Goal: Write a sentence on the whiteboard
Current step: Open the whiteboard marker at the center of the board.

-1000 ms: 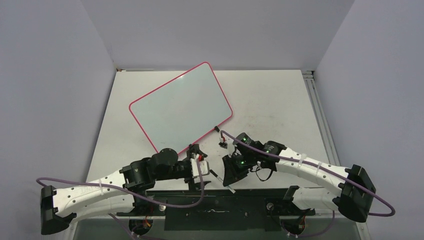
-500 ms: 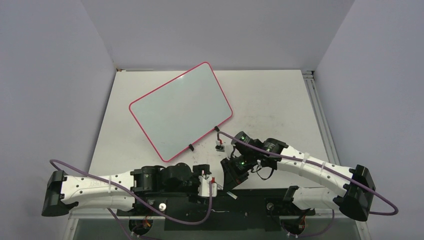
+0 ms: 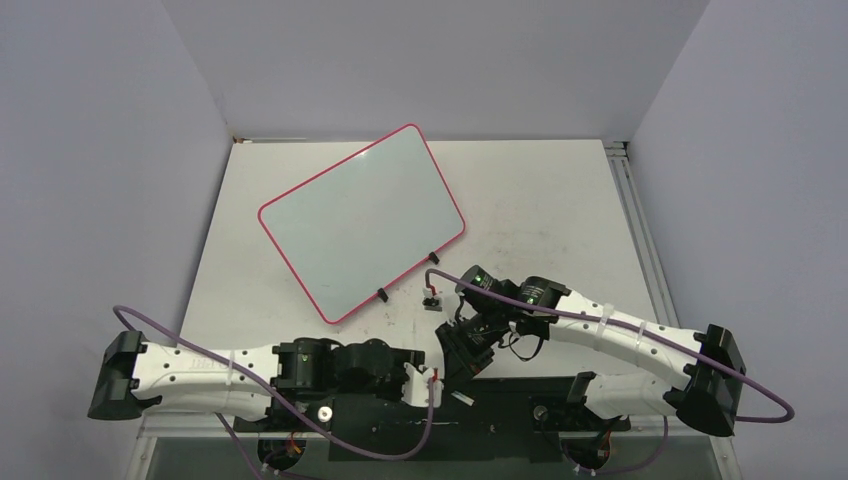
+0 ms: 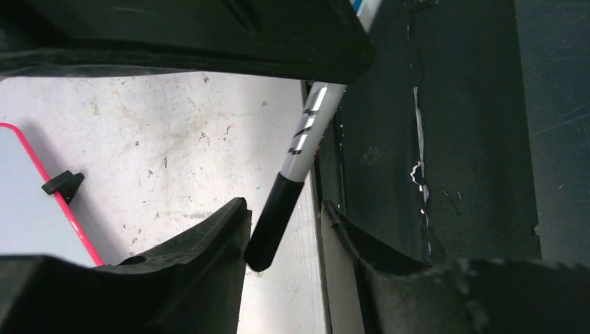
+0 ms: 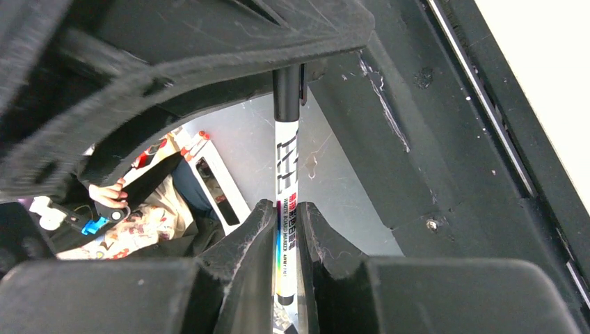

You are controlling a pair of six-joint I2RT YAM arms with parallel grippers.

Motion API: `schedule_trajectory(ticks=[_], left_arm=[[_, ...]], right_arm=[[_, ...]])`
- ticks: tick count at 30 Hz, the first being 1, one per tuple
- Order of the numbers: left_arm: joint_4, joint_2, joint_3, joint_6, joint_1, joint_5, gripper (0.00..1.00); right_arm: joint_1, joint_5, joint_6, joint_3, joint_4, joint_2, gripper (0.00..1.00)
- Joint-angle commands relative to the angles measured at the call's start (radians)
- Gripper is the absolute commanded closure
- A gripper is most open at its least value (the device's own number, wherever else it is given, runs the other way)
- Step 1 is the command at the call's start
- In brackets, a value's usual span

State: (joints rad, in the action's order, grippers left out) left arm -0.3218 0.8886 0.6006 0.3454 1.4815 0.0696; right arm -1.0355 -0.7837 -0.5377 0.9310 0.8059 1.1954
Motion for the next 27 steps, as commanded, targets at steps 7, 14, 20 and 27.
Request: schedule_trajectory(ticks=[7,14,20,27], left_arm=[[0.027,0.021,0.041,-0.022,0.064,0.063,0.91],[-0.026,0.019,0.074,-0.097,0.004,0.058,1.0],[-0.045,0.004,0.103,-0.125,-0.162,-0.091,1.0],[-0.053,0.036,0.135,-0.145,-0.24,-0.248,1.0]], right_arm=[[-0.011,-0.013,-0.004,0.051,-0.029,-0.001,0.95],[-0.007,0.16,-0.05,0.039,-0.079,-0.098,0.38],[-0.006,0.319,-0.219,-0.103,-0.265,-0.323,0.08],[-0.008,0.427,-0.327,-0.242,-0.391,-0.469,0.07]])
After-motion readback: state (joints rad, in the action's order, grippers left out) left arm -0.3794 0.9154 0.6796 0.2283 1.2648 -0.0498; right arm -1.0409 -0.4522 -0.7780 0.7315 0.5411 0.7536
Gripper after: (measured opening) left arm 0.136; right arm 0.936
